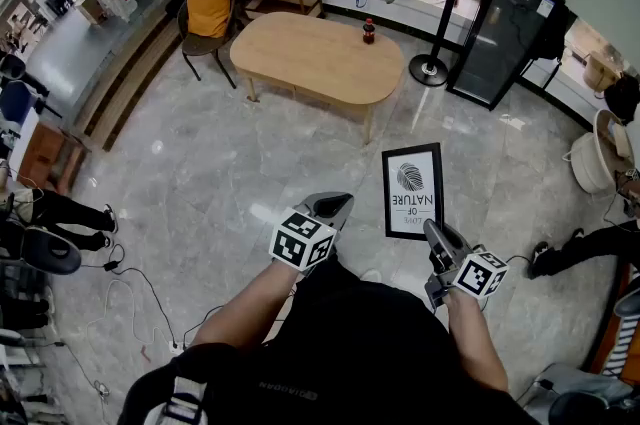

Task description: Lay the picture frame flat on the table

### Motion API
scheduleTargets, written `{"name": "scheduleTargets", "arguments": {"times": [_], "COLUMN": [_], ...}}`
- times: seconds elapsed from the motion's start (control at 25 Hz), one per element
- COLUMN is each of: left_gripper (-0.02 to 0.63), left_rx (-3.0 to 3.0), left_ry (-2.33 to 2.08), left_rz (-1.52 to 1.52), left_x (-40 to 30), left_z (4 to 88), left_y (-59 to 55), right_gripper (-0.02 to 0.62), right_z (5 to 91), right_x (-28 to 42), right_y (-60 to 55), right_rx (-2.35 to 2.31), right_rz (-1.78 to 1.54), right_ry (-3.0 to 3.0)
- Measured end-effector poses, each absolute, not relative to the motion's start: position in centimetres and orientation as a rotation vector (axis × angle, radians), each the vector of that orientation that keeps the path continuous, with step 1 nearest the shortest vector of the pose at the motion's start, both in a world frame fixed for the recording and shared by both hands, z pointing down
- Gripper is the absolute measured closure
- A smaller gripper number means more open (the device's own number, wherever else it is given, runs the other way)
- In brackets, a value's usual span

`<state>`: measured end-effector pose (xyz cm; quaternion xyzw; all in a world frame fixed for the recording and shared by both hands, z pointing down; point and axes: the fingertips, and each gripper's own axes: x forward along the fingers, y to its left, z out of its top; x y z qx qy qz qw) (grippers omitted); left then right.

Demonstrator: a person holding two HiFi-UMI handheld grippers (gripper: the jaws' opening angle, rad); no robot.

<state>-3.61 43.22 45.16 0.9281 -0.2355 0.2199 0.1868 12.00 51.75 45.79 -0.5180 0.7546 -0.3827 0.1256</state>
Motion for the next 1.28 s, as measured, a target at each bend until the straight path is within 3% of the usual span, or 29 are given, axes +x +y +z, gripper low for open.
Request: {"name": "scheduleTargets", "arguments": {"times": [1.28], "left_gripper": [0.601], "left_rx": [2.591], "left_ry": [-0.664], "left_rz": [0.699], "left_x": [-3.0], "left_z": [46.2], "left_y": [42.7], "right_gripper": [0.557], "right_z": [46.5], "right_x": [12.9], "right_y": [50.4], "right_rx": [-1.398], "right_rz": [-1.168], "right_ry": [2.153]}}
